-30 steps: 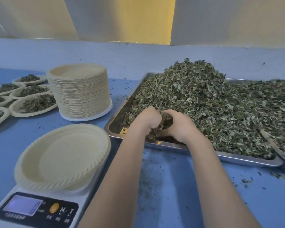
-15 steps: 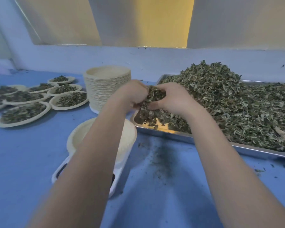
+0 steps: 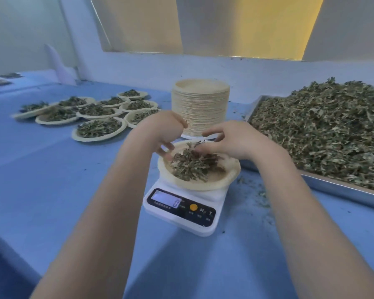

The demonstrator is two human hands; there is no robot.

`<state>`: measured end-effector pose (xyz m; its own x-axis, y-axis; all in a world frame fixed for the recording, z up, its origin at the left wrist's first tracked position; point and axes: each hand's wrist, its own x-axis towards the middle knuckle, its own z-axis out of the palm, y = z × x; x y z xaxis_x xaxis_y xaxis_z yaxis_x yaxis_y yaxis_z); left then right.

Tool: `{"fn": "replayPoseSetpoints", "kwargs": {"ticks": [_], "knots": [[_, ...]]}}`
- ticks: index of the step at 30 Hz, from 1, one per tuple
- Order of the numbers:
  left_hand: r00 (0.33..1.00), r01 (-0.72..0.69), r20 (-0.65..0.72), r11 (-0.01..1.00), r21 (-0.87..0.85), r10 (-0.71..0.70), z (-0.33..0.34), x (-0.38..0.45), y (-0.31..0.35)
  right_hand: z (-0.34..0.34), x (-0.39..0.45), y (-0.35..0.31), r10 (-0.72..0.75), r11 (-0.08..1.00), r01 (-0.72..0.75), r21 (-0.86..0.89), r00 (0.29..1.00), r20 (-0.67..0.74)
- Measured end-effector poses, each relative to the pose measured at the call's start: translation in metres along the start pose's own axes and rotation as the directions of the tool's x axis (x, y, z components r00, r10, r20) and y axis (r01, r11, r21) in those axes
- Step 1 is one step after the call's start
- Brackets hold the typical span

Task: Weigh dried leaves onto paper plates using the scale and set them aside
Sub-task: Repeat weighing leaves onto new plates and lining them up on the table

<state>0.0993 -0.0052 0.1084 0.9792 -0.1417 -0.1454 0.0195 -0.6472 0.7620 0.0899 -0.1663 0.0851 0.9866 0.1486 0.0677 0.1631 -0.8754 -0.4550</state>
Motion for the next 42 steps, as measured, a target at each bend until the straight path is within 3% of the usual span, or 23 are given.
{"fn": "replayPoseSetpoints", "kwargs": {"ticks": [10,13,18,21,25,30,38,42], "knots": [[0.982,-0.153,-0.151,0.947,-0.283,0.113,0.004,0.018,-0.020,-0.005,0.003,0.009,-0.015,0.984,0.028,0.176,0.997,-0.074],[0.980,-0.182,-0.140,0.927,-0.328,0.142,0.014,0.020,-0.023,-0.004,0.003,0.010,-0.026,0.981,0.037,0.189,0.998,-0.060],[0.968,-0.248,-0.114,0.909,-0.336,0.223,0.027,0.018,-0.024,-0.003,0.002,0.014,-0.029,0.973,0.038,0.228,0.999,-0.042],[0.945,-0.317,-0.187,0.891,-0.324,0.268,0.023,0.015,-0.026,-0.008,0.000,0.019,-0.024,0.968,0.036,0.247,0.998,-0.054],[0.926,-0.346,-0.281,0.868,-0.357,0.253,0.020,0.012,-0.032,-0.018,-0.004,0.036,0.029,0.961,-0.009,0.277,0.997,-0.069],[0.925,-0.347,-0.287,0.863,-0.368,0.249,0.021,0.010,-0.038,-0.025,-0.007,0.057,0.085,0.969,-0.062,0.240,0.993,-0.087],[0.892,-0.404,-0.372,0.823,-0.398,0.258,0.026,0.011,-0.039,-0.024,-0.007,0.076,0.186,0.980,-0.192,0.046,0.976,0.114],[0.889,-0.410,-0.381,0.815,-0.409,0.256,0.029,0.013,-0.039,-0.016,-0.008,0.071,0.106,0.985,-0.125,0.122,0.983,0.148]]}}
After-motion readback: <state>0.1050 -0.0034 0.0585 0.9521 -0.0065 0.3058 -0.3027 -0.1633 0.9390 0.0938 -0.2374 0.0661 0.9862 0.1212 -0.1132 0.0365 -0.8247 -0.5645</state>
